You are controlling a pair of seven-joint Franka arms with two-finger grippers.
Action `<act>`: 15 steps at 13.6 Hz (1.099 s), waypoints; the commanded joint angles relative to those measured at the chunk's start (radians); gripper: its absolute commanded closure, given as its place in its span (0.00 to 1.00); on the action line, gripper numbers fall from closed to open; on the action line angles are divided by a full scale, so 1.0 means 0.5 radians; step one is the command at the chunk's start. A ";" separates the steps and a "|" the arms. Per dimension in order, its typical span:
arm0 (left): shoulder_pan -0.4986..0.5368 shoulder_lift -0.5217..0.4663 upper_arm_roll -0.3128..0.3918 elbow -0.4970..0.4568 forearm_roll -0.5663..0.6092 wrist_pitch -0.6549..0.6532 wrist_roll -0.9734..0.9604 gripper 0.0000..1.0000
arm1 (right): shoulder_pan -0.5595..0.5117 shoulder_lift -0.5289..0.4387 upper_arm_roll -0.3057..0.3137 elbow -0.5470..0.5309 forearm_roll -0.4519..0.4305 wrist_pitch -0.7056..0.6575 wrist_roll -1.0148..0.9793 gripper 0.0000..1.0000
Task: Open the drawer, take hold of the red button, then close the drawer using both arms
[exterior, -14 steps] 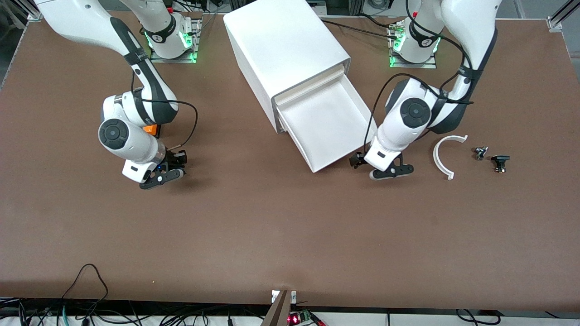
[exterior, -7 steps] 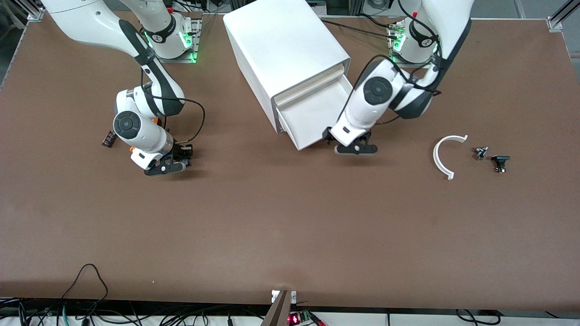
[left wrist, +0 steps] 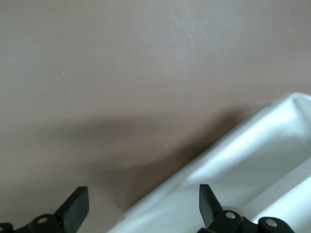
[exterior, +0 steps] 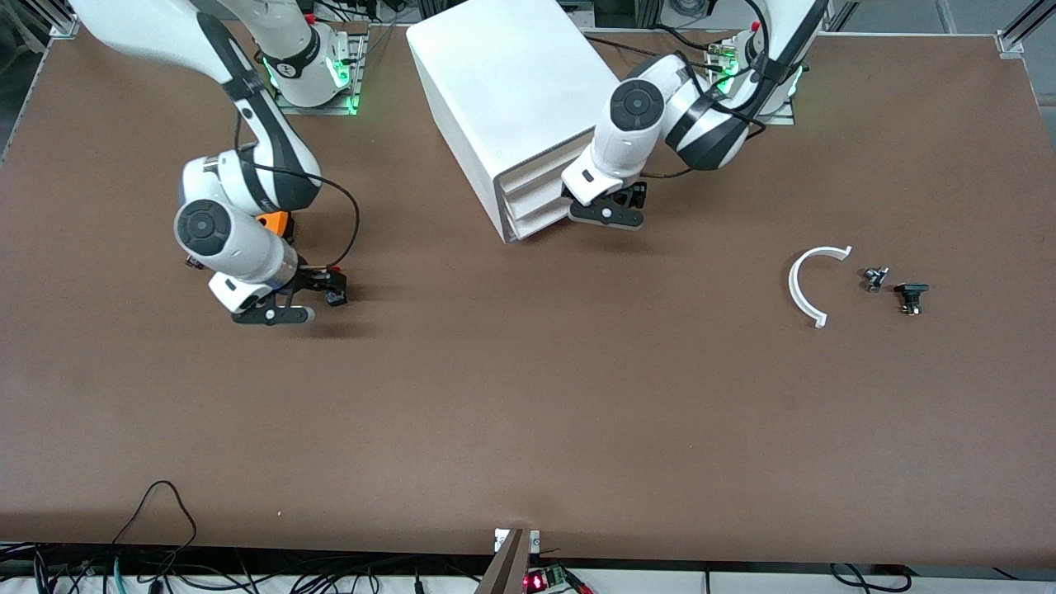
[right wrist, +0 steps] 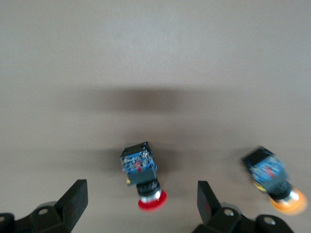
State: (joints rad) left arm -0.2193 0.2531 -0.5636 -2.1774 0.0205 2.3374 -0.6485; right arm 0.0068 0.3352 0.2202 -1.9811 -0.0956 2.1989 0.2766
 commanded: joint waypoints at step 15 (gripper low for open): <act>0.512 -0.616 0.648 0.595 0.039 -0.832 1.296 0.00 | 0.170 -0.330 -0.583 1.017 0.010 -1.204 -0.261 0.00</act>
State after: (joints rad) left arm 0.0314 -0.0012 -0.2837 -1.9434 0.0267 2.0619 -0.1170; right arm 0.0248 0.2034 0.0451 -1.4159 -0.0953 1.5675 0.2182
